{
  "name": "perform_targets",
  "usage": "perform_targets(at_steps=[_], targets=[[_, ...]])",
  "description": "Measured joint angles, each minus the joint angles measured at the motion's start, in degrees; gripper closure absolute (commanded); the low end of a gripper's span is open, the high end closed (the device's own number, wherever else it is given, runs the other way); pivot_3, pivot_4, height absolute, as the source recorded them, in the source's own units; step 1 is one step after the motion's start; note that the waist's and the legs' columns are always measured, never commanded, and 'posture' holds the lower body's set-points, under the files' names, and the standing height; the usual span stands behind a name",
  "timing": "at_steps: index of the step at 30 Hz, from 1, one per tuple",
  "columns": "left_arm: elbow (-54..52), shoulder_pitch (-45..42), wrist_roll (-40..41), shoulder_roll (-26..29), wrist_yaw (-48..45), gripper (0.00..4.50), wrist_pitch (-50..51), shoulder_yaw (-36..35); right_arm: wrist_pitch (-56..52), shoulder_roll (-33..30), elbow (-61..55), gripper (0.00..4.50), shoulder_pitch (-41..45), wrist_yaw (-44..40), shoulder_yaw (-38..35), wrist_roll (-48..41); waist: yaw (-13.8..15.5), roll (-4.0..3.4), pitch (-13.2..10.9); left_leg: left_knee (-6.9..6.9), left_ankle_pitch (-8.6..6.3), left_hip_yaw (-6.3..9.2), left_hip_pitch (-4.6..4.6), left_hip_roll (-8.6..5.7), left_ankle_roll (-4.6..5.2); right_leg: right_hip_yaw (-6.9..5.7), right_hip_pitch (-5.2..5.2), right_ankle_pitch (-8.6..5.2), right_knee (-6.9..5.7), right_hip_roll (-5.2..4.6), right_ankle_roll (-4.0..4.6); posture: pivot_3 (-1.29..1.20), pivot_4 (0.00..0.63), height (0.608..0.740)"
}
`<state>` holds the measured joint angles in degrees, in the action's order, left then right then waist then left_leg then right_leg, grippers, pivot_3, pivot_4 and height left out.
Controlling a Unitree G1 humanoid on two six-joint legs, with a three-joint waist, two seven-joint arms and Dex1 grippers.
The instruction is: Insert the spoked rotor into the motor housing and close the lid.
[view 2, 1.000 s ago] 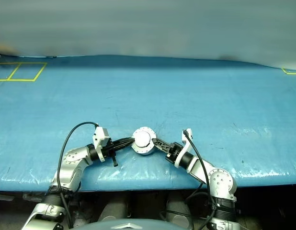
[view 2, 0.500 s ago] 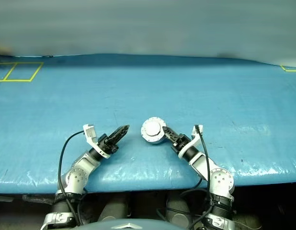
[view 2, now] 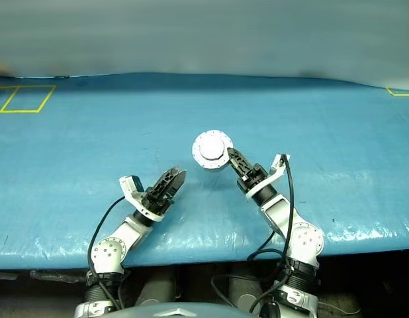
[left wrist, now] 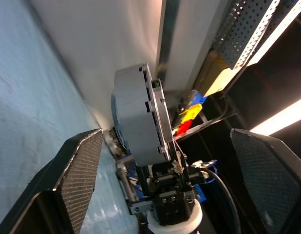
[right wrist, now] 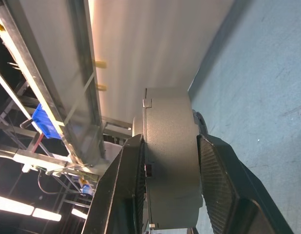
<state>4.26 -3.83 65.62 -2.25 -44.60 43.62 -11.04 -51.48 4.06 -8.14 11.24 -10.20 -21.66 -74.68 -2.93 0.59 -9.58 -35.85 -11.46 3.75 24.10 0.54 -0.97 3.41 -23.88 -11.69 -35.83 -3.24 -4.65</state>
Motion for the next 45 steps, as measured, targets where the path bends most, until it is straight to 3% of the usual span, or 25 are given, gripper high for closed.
perform_targets(at_steps=[12,32,35,39,45], targets=[[0.10,-3.58,2.47,-1.23,3.39,0.05,1.95,-0.90,-0.21,-2.24,-1.55,3.24,-1.69,0.08,4.82,-3.17,-0.07,0.00,-0.01,-0.02,0.00,0.01,0.01,-0.01,0.00,0.01,0.00,0.00,0.00,0.03,0.01,0.00,0.150,0.740],[2.46,-6.31,-2.31,-1.44,0.79,0.05,-0.46,1.20,-0.46,-6.70,-5.90,3.24,-4.85,-2.44,12.38,-4.89,-0.04,0.01,-0.02,-0.07,0.00,0.05,0.08,-0.02,0.00,0.01,-0.02,0.00,0.01,0.04,0.02,0.00,0.150,0.740],[2.46,-6.32,-2.64,-1.44,-0.17,0.63,-0.89,1.57,-0.29,-6.96,-5.90,3.24,-4.90,-2.50,12.72,-4.88,0.00,0.02,-0.02,-0.08,0.00,0.06,0.09,-0.02,0.00,0.01,-0.02,0.00,0.01,0.04,0.02,0.00,0.150,0.740],[2.52,-6.18,-2.40,-1.43,-1.76,2.02,-1.67,1.46,0.06,-7.80,-5.91,3.24,-5.11,-2.53,13.22,-4.57,0.00,0.02,-0.02,-0.09,0.00,0.06,0.09,-0.02,0.00,0.01,-0.01,0.00,0.01,0.04,0.01,0.00,0.150,0.740],[2.56,-5.95,-1.75,-1.40,-1.03,2.14,-1.47,1.15,0.23,-7.93,-5.79,3.24,-5.11,-2.67,13.52,-4.47,0.00,0.03,-0.02,-0.09,0.00,0.07,0.09,-0.02,0.00,0.01,-0.01,0.01,0.00,0.05,0.01,0.00,0.150,0.740]])
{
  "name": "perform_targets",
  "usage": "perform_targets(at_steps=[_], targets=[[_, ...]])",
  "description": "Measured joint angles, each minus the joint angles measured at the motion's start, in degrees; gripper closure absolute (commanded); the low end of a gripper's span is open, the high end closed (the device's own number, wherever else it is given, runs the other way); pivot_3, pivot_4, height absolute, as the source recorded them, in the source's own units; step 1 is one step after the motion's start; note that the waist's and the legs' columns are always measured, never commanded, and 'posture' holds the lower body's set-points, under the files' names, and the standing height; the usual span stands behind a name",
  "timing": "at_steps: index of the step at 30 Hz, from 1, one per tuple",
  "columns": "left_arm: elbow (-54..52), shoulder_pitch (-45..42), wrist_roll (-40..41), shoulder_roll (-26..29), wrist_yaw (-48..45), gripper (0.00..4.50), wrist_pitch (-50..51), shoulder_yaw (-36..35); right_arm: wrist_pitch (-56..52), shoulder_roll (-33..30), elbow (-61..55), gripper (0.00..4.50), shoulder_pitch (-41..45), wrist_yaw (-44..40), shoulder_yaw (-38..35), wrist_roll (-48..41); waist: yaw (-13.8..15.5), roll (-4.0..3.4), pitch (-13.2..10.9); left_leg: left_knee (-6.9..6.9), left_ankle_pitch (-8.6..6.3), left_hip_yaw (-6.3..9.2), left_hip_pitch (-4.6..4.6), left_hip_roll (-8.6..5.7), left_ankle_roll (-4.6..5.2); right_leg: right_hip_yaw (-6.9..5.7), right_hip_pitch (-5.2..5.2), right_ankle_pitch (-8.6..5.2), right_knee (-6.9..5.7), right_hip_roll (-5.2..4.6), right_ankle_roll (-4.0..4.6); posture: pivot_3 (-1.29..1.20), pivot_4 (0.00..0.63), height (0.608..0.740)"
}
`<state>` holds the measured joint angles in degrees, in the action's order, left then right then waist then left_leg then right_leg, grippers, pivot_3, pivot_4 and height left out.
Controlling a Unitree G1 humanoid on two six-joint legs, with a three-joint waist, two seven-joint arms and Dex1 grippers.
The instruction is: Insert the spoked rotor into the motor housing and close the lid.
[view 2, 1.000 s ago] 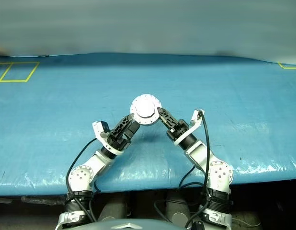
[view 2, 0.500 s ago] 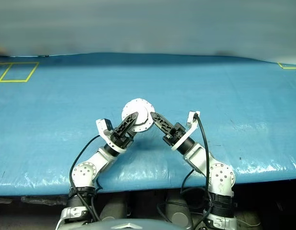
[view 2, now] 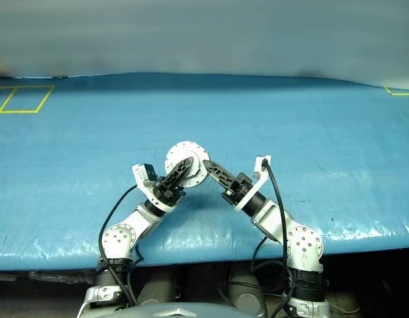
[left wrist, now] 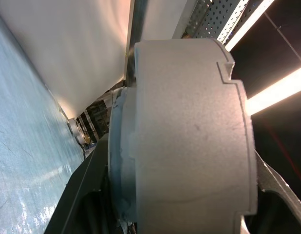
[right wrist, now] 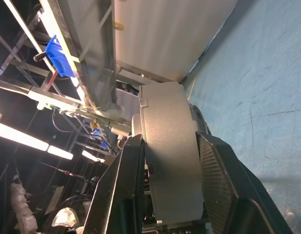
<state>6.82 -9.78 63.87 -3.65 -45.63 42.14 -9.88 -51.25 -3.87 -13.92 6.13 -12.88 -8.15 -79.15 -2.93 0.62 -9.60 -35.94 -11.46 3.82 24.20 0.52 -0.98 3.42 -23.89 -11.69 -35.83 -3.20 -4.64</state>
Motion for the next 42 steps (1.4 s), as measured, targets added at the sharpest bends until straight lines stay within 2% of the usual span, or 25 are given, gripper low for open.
perform_targets(at_steps=[2,9,13,16,20,23,26,30,37,38,40,42], targets=[[0.00,0.08,0.04,0.00,0.56,2.14,0.01,0.01,0.29,-0.03,0.12,3.24,0.01,0.00,0.18,0.39,-0.01,0.00,0.00,0.00,0.00,0.00,0.00,0.00,0.00,0.00,0.00,0.00,0.00,0.00,0.00,0.00,0.150,0.740],[0.44,0.76,-0.97,-0.03,4.65,2.14,-2.45,-0.97,3.24,-0.94,0.07,0.97,0.35,-1.99,1.93,6.85,0.02,0.00,0.00,-0.01,0.00,0.01,-0.01,0.00,0.00,0.00,0.01,0.00,-0.01,0.01,0.00,0.00,0.150,0.740],[2.15,0.85,-2.50,-0.13,6.99,2.14,-5.42,-2.42,7.06,-0.78,-0.33,0.97,0.97,-2.22,1.96,11.19,0.03,0.00,0.00,-0.02,0.00,0.00,-0.01,0.00,0.00,0.00,0.01,0.01,-0.01,0.02,-0.01,0.00,0.150,0.740],[2.72,0.25,-3.93,-0.39,9.53,2.14,-9.95,-4.69,10.82,-1.85,-0.27,0.97,1.08,-3.05,3.19,18.10,0.07,0.01,-0.01,-0.03,0.00,0.00,-0.01,0.00,-0.01,0.01,0.01,0.01,-0.01,0.02,-0.02,0.00,0.150,0.740],[6.45,-4.13,-7.27,-1.61,16.27,2.14,-20.41,-10.81,14.43,-7.30,-0.31,0.97,0.16,-8.56,7.92,27.83,0.41,0.05,-0.02,-0.04,0.01,-0.01,-0.02,-0.01,-0.01,0.01,0.03,0.02,-0.01,0.02,-0.03,0.00,0.150,0.740],[10.13,-7.53,-9.79,-0.96,22.29,2.14,-25.41,-14.44,18.19,-12.62,0.51,0.97,-0.17,-10.94,14.00,38.74,0.80,0.14,-0.06,-0.05,0.01,0.00,-0.01,-0.04,-0.02,0.03,0.03,0.04,0.01,0.03,-0.07,0.00,0.150,0.740],[15.02,-11.12,-12.46,0.85,28.23,2.14,-28.95,-17.41,20.72,-13.90,4.76,0.97,-0.20,-10.86,16.83,47.17,0.97,0.29,-0.12,-0.07,0.02,0.01,-0.02,-0.06,-0.03,0.04,0.06,0.07,0.00,0.04,-0.11,0.00,0.150,0.740],[19.84,-16.08,-14.79,2.22,32.56,2.14,-32.41,-19.61,21.34,-13.09,5.93,0.97,-0.19,-11.63,17.31,50.42,1.14,0.34,-0.14,-0.12,0.02,0.01,-0.06,-0.07,-0.03,0.06,0.14,0.10,0.01,0.04,-0.16,0.00,0.150,0.740],[22.12,-17.76,-16.83,3.09,35.01,2.14,-35.64,-21.07,22.10,-12.31,5.94,0.97,-0.21,-13.43,17.22,52.99,0.67,0.37,-0.13,-0.11,0.02,-0.02,-0.29,-0.04,-0.04,0.08,0.28,0.11,-0.05,0.05,-0.15,0.00,0.150,0.740],[22.17,-17.80,-17.59,3.35,35.77,1.41,-36.24,-21.07,22.11,-12.18,5.95,0.95,-0.21,-13.44,17.14,53.28,0.58,0.38,-0.13,-0.11,0.02,-0.04,-0.32,-0.04,-0.04,0.10,0.30,0.11,-0.07,0.05,-0.15,0.00,0.150,0.740],[22.17,-18.10,-18.94,3.97,37.29,0.87,-37.86,-21.09,22.13,-12.01,5.96,0.95,-0.21,-13.46,17.11,53.85,0.45,0.39,-0.12,-0.09,0.02,-0.06,-0.41,-0.03,-0.04,0.12,0.36,0.11,-0.09,0.06,-0.14,0.00,0.150,0.740],[22.15,-18.25,-20.70,4.69,39.57,0.87,-40.50,-21.58,22.13,-11.73,6.04,0.95,-0.21,-13.46,16.99,54.26,0.30,0.39,-0.11,-0.08,0.02,-0.10,-0.47,-0.02,-0.04,0.16,0.38,0.11,-0.10,0.07,-0.14,0.00,0.150,0.740]])
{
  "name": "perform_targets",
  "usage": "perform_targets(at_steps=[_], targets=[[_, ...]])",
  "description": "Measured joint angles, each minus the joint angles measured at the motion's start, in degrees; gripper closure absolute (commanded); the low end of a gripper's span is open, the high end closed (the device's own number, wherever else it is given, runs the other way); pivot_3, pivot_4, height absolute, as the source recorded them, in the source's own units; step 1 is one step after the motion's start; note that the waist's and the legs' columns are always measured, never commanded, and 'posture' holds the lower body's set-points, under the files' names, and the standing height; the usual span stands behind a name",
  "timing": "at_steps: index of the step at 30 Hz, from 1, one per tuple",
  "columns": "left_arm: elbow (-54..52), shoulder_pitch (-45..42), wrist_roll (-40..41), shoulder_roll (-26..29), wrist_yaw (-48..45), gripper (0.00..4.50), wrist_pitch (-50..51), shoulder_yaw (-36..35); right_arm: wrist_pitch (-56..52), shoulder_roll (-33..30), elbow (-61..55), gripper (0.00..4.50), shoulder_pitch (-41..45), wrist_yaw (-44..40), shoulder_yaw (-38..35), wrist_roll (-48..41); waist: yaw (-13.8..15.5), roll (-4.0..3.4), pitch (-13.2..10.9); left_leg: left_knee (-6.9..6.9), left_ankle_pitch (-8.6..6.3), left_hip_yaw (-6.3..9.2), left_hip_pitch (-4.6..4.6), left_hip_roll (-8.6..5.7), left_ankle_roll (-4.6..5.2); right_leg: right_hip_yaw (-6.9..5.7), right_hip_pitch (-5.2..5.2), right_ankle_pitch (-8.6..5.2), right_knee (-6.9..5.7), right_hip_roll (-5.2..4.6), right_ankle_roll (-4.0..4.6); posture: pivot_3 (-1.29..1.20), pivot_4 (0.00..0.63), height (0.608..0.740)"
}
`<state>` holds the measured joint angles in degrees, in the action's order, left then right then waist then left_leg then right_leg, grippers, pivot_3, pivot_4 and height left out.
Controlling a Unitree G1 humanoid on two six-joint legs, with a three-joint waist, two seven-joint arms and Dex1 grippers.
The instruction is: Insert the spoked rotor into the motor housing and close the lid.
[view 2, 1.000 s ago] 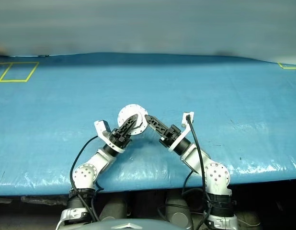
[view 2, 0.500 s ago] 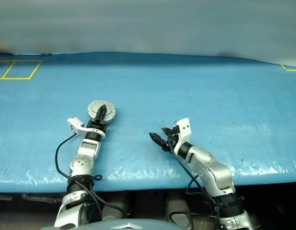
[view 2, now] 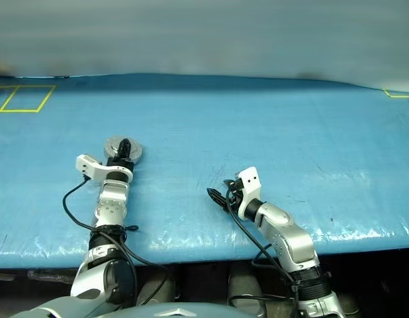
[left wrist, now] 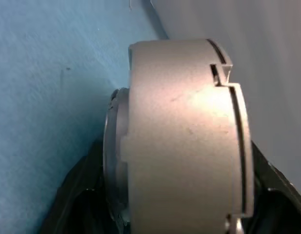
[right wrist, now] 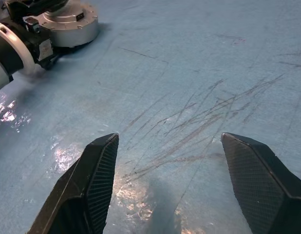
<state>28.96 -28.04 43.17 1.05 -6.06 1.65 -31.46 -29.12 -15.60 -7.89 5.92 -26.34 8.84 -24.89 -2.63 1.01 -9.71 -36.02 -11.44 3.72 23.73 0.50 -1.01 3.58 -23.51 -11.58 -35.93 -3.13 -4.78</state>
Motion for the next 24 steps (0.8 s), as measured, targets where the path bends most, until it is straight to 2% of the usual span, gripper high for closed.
perform_targets(at_steps=[8,13,18,24], targets=[[-4.19,3.32,-2.94,2.22,4.88,0.87,-5.88,-2.86,0.00,0.80,1.24,0.95,0.32,-0.10,-0.27,1.30,0.61,0.09,-0.01,0.01,0.01,-0.01,0.06,-0.01,-0.02,0.04,-0.02,0.04,0.02,0.00,-0.05,0.00,0.150,0.740],[-7.80,4.60,-6.70,4.60,4.39,0.87,-8.31,-1.64,3.77,2.43,3.43,0.95,1.63,-0.34,-0.29,3.43,0.81,0.20,0.04,-0.01,0.03,-0.01,0.05,-0.03,-0.06,0.05,0.02,0.05,0.03,-0.01,-0.06,0.00,0.150,0.740],[-14.91,8.30,-8.04,6.26,-9.77,0.87,-7.67,6.49,14.25,4.00,6.40,0.95,1.93,0.40,-1.08,7.82,0.97,0.20,0.04,0.00,0.04,-0.02,0.07,-0.04,-0.06,0.05,0.00,0.06,0.05,-0.01,-0.06,0.00,0.150,0.740],[-22.77,14.15,-12.14,14.09,-31.02,0.87,1.22,25.72,18.17,2.56,7.95,0.95,2.43,-0.36,-4.99,8.66,0.39,0.16,0.04,0.02,0.03,-0.12,0.01,-0.01,-0.06,0.13,-0.02,0.04,0.00,0.00,-0.02,0.00,0.150,0.740]])
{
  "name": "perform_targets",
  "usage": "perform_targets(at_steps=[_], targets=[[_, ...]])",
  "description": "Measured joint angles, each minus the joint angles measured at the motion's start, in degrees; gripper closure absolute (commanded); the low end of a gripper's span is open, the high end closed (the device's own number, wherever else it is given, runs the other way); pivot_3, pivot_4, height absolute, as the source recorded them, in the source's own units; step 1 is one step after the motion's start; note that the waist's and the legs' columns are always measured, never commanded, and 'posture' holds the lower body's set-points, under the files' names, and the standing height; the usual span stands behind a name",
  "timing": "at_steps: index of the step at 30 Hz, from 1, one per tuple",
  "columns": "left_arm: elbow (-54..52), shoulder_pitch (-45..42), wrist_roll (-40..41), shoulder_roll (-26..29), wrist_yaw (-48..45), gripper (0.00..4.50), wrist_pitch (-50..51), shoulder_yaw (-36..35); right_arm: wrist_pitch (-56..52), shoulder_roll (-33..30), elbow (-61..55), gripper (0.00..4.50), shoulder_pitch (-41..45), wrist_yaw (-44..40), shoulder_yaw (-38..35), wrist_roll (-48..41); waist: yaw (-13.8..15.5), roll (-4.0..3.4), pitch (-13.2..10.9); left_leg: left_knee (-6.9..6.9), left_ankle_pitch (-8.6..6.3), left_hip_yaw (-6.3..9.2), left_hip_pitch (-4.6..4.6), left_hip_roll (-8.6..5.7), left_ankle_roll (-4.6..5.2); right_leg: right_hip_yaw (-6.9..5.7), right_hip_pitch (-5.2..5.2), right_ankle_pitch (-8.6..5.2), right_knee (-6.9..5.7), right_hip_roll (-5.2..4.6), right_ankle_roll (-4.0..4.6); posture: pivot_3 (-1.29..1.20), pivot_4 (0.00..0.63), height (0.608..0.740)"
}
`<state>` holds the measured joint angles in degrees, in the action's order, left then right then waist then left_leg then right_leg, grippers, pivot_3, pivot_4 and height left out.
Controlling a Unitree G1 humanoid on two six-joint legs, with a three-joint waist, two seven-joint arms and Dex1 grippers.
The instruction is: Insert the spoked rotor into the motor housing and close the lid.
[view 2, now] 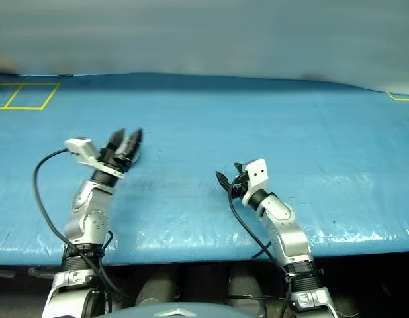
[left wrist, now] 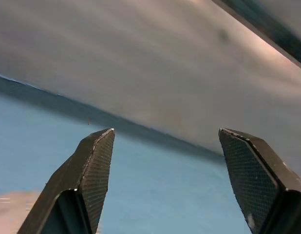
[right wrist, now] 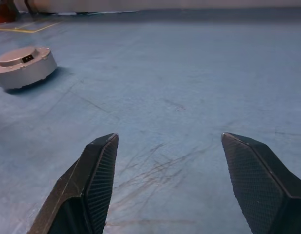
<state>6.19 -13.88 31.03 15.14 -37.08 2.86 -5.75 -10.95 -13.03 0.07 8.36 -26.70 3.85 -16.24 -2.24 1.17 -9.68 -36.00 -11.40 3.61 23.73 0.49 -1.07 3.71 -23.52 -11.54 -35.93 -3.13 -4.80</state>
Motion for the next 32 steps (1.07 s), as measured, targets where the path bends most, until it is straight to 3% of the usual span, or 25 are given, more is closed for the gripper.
perform_targets(at_steps=[6,11,15,32], targets=[[-0.97,1.16,-7.96,6.45,-10.76,0.87,1.91,11.40,2.46,-4.61,0.02,0.95,-0.39,-4.94,-1.60,0.26,-0.27,-0.03,-0.01,0.06,0.00,-0.03,-0.03,0.05,0.01,0.01,-0.04,-0.04,-0.04,0.01,0.06,0.00,0.150,0.740],[-0.66,1.85,-12.69,8.25,-14.99,0.87,1.49,15.74,3.47,-6.46,0.09,0.95,-1.48,-9.81,-1.62,-0.10,0.00,-0.04,-0.02,0.06,0.00,-0.04,-0.02,0.05,0.01,0.03,-0.05,-0.04,-0.03,0.00,0.06,0.00,0.150,0.740],[0.02,2.35,-13.05,8.00,-16.05,0.82,1.31,15.77,3.35,-7.73,0.05,0.06,-2.66,-13.07,-1.63,-0.59,0.13,-0.04,-0.02,0.04,0.00,-0.05,-0.03,0.06,0.01,0.02,-0.05,-0.04,-0.04,0.00,0.06,0.00,0.150,0.740],[0.56,2.44,-14.62,6.59,-14.46,0.82,-1.06,15.16,5.82,-6.42,1.19,0.02,-1.63,-9.67,-1.83,3.09,0.16,-0.04,-0.02,0.03,0.00,-0.06,-0.04,0.06,0.01,0.03,-0.04,-0.03,-0.06,0.00,0.05,0.00,0.150,0.740]])
